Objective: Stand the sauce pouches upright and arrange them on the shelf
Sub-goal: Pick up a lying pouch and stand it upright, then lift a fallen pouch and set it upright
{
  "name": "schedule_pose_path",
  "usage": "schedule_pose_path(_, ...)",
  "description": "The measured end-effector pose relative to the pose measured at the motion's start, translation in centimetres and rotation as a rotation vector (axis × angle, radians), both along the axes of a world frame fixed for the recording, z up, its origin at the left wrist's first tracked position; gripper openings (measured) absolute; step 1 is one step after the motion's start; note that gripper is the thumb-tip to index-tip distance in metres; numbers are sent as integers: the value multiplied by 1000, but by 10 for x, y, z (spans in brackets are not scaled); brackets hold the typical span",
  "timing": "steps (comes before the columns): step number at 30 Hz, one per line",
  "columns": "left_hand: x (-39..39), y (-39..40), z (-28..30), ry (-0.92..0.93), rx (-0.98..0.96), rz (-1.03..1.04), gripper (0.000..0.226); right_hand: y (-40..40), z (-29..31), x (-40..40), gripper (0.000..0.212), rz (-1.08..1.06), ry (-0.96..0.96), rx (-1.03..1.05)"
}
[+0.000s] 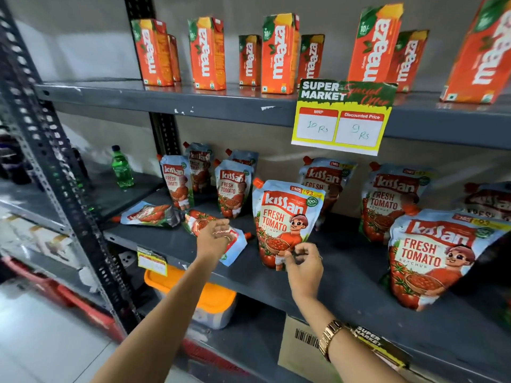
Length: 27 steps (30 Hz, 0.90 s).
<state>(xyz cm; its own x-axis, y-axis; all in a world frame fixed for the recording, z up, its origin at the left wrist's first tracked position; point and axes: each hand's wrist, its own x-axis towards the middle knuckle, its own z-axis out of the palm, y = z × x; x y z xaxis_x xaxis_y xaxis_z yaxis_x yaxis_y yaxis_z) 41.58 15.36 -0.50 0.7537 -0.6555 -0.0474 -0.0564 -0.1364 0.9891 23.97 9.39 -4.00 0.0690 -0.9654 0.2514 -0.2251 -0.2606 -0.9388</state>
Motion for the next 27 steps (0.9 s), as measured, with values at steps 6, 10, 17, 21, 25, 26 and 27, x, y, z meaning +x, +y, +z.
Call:
schedule_pose_path(6,21,26,7,-15,7,154,26,20,-1,16,16,136,-36,63)
schedule_pose_path(10,35,35,9,-61,-6,182,26,30,-1,31,15,226,-45,113)
schedule_pose_path(17,72,33,10,-181,119,183,44,26,2,76,22,311,76,100)
schedule_pose_path(21,97,26,8,-161,227,139,48,22,-2,107,31,331,210,86)
schedule_pose_path(25,122,15,-1,-138,274,97,44,20,-7,126,40,366,354,44)
schedule_pose_path(26,126,11,-3,-136,277,82,43,20,-10,129,40,385,390,22)
schedule_pose_path(27,131,6,-6,-128,277,68,42,19,-12,133,41,408,430,-3)
